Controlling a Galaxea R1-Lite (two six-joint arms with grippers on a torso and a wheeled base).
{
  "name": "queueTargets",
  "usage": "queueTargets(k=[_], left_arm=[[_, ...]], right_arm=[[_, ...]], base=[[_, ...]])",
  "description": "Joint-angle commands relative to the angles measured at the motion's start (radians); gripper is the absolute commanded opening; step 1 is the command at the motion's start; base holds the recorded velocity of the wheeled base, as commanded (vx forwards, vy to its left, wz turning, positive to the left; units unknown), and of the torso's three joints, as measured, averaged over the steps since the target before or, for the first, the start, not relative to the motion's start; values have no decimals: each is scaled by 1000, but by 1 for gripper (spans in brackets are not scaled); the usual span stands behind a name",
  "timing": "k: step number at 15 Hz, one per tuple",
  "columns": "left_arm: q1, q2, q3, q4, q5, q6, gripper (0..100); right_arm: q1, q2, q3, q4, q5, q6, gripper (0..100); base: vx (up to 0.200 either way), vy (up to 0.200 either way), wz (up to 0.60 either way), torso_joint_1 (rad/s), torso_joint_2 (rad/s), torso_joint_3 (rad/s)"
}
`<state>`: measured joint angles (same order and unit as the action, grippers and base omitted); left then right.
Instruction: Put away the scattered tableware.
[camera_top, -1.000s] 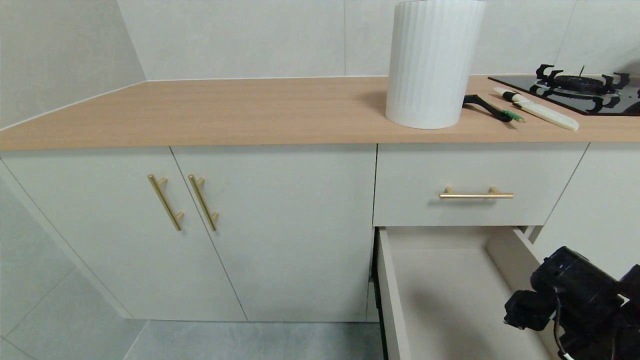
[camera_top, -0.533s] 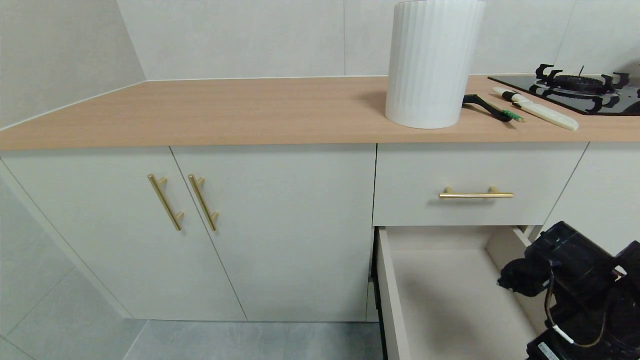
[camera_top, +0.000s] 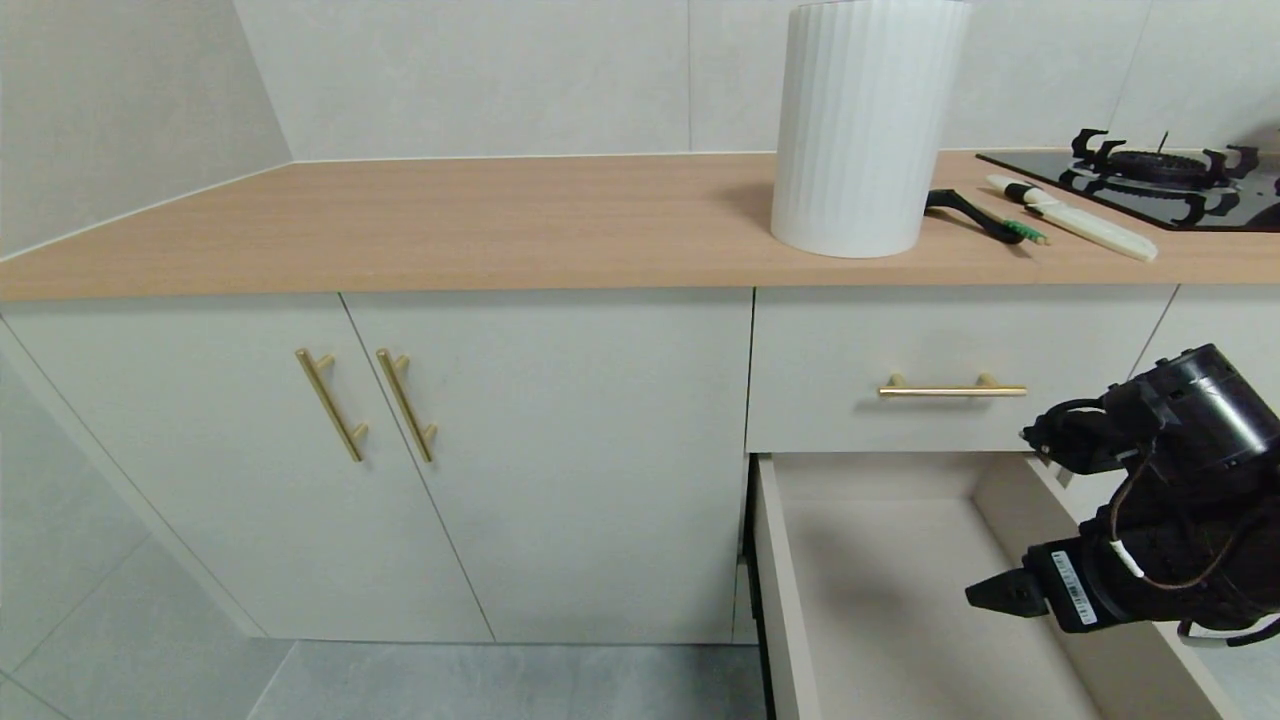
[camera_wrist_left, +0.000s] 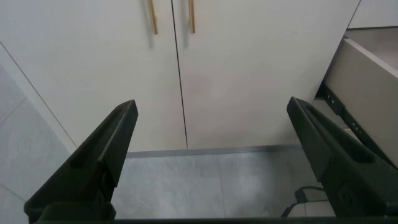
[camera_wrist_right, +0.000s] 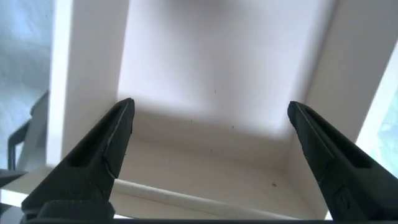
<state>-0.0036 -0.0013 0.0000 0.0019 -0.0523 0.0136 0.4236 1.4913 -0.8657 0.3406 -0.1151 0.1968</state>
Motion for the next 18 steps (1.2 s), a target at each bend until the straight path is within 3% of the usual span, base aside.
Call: queueTargets(k=[1, 6, 10, 18], left_arm=[[1, 1, 0, 0, 0, 0, 100], [1, 1, 0, 0, 0, 0, 100], [1, 1, 0, 0, 0, 0, 100], [1, 1, 0, 0, 0, 0, 100]], right_arm=[[-3, -28, 5, -3, -1, 0, 100], [-3, -37, 8, -9, -5, -4, 100], [-3, -42, 14, -9, -5, -4, 100], [-3, -62, 14, -12, -6, -7, 100]], base=[[0, 0, 0, 0, 0, 0], [0, 0, 0, 90, -191, -174], [0, 0, 0, 93, -514, -273], [0, 0, 0, 223, -441, -251]])
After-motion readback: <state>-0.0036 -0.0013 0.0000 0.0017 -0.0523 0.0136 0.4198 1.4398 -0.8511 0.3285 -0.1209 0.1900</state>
